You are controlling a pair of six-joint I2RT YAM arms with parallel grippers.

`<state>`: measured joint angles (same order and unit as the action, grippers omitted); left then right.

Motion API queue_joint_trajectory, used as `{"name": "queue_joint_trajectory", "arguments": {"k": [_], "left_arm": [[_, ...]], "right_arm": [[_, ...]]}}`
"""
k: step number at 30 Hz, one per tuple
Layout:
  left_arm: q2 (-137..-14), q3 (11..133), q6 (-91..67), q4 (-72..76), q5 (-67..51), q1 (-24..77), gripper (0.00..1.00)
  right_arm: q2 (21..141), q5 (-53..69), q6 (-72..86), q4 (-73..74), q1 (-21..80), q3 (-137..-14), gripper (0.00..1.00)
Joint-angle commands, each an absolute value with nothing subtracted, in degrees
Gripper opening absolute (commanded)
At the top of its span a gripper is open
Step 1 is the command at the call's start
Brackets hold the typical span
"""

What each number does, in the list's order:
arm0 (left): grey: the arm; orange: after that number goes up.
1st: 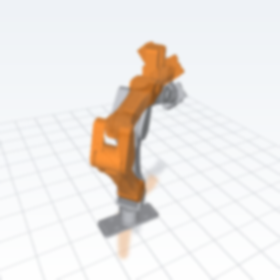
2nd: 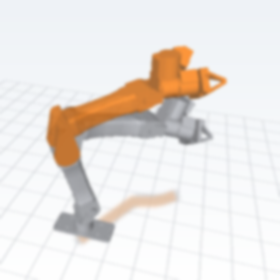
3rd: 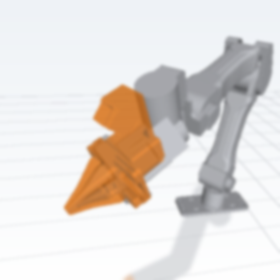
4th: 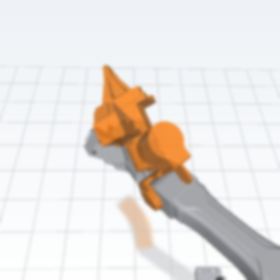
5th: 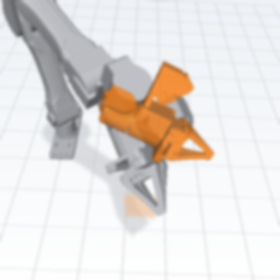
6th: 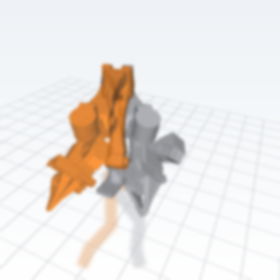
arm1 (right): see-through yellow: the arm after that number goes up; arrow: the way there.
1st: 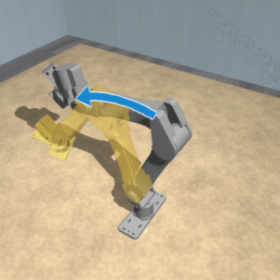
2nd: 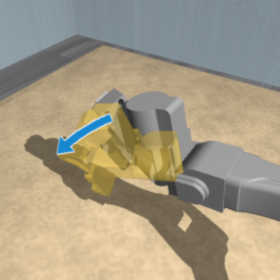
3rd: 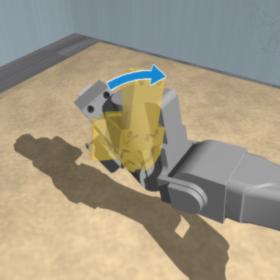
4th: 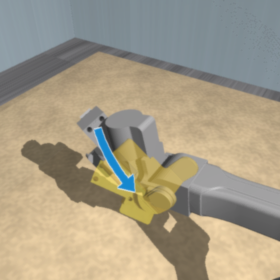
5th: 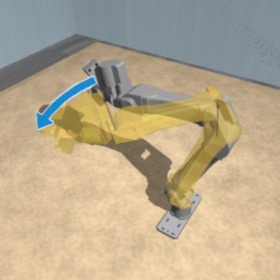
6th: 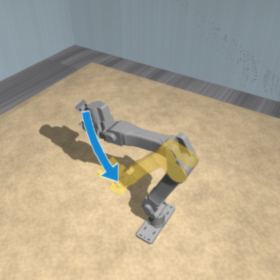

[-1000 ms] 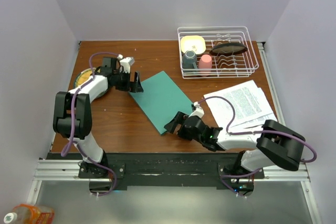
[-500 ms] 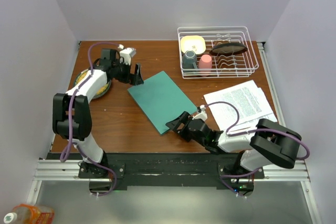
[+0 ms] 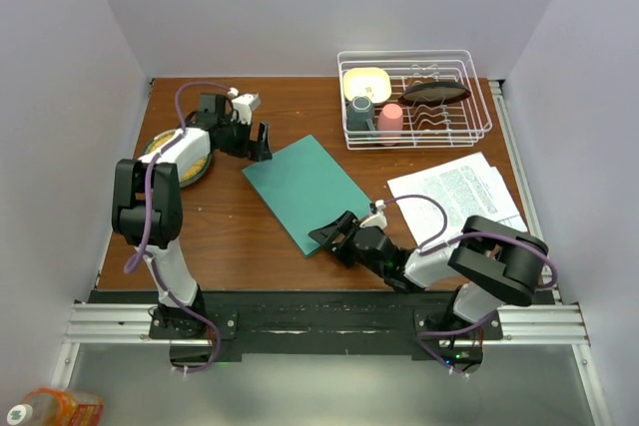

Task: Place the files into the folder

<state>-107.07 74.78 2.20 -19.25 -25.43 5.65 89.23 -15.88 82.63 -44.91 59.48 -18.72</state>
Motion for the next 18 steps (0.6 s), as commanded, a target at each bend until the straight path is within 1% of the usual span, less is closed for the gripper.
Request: {"name": "queue_joint_trajectory", "arguments": {"k": [1,7,18], "left_arm": [[-106.4,73.7,3.2,-17.3,-24.6,6.1,1.0],[-105.9,69.4,5.1,-16.3,-22.8,8.2,1.0],[-105.6,67.6,5.9,-16.0,-22.6,9.1,1.0]], "right_arm": [[93.1,-17.1,85.0,-54.0,59.2,-17.4,0.77],[94.1,-17.1,84.7,-56.2,59.2,-18.4,0.73],[89.8,-20.4,83.4,-57.3,59.2,-17.0,0.71]]}}
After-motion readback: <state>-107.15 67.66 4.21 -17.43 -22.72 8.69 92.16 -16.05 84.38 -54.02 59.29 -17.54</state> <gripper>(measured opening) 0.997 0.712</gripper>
